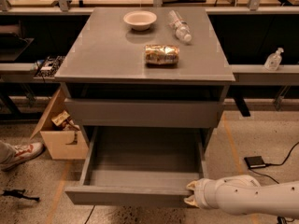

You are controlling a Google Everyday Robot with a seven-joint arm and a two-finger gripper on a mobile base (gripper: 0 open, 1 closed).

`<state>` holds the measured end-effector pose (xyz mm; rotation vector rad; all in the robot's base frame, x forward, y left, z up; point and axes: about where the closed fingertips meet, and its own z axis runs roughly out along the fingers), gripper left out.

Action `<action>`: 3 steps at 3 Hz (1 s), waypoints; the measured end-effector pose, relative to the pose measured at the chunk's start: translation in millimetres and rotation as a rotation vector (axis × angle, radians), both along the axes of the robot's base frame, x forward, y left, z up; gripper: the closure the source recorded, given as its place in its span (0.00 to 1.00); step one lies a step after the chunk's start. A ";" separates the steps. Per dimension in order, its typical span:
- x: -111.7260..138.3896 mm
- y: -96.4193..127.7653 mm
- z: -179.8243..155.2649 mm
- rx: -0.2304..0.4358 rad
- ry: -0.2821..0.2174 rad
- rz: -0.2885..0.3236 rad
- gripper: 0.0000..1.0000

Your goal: Open middle drawer

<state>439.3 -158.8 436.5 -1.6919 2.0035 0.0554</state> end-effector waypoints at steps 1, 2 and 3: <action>25.8 7.5 24.3 0.037 -0.028 0.027 0.12; 53.2 -15.7 60.0 0.080 -0.056 0.015 0.00; 81.8 -55.6 91.5 0.039 -0.077 0.033 0.00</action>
Offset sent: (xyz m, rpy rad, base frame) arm 0.0917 -0.0727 0.1162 0.0833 -0.0790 0.0806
